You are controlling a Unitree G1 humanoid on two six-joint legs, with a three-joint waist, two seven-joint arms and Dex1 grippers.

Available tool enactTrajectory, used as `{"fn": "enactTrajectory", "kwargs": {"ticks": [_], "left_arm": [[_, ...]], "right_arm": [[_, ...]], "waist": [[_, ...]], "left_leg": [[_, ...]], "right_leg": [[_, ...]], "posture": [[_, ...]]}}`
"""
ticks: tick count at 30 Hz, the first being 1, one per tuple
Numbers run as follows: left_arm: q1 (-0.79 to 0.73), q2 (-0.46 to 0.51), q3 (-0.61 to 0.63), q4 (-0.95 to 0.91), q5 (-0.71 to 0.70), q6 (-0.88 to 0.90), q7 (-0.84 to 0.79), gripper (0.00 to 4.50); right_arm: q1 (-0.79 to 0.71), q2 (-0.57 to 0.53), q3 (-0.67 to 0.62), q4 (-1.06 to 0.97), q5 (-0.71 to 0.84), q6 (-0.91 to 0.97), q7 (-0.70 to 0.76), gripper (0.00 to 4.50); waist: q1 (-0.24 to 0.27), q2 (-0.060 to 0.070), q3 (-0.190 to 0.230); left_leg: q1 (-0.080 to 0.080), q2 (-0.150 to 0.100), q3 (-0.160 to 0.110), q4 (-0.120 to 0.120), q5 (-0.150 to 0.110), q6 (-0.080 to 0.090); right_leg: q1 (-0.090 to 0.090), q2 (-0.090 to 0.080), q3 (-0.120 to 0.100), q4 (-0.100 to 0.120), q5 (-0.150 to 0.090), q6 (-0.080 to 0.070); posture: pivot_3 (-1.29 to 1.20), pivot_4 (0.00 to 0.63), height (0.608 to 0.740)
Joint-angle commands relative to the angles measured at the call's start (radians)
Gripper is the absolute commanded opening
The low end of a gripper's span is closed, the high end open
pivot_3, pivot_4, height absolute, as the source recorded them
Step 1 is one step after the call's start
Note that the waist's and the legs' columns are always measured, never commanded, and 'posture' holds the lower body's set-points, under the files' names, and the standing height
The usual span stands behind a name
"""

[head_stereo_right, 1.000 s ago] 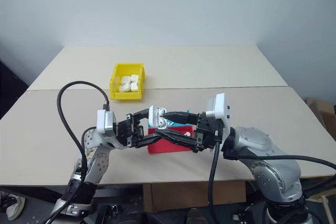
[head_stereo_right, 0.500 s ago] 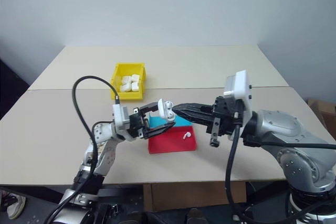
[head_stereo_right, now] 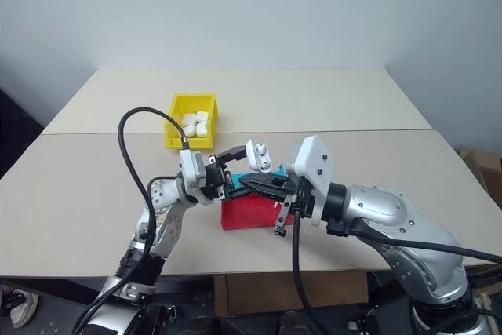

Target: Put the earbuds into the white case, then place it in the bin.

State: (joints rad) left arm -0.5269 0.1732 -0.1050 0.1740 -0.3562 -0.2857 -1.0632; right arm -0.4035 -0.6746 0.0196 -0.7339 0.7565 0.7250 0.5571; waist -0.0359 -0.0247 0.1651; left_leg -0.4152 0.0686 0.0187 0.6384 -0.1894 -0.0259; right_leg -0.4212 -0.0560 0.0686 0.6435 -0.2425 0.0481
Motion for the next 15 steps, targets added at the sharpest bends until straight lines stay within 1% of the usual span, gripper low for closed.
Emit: {"fn": "enactTrajectory", "kwargs": {"ticks": [1,15], "left_arm": [[0.003,-0.004,0.001,-0.032,-0.016,-0.026,0.002,2.77],[0.025,0.017,0.011,-0.026,-0.024,-0.047,-0.016,2.77]], "right_arm": [[-0.001,0.008,-0.013,-0.02,-0.036,-0.04,-0.006,0.03],[0.031,0.007,-0.065,-0.01,-0.061,-0.039,-0.004,0.03]], "waist": [[0.0,0.0,0.0],[0.0,0.0,0.0]], "left_leg": [[0.0,0.0,0.0,0.0,0.0,0.0],[0.0,0.0,0.0,0.0,0.0,0.0]], "right_leg": [[0.0,0.0,0.0,0.0,0.0,0.0],[0.0,0.0,0.0,0.0,0.0,0.0]], "posture": [[0.0,0.15,0.74],[0.0,0.15,0.74]]}}
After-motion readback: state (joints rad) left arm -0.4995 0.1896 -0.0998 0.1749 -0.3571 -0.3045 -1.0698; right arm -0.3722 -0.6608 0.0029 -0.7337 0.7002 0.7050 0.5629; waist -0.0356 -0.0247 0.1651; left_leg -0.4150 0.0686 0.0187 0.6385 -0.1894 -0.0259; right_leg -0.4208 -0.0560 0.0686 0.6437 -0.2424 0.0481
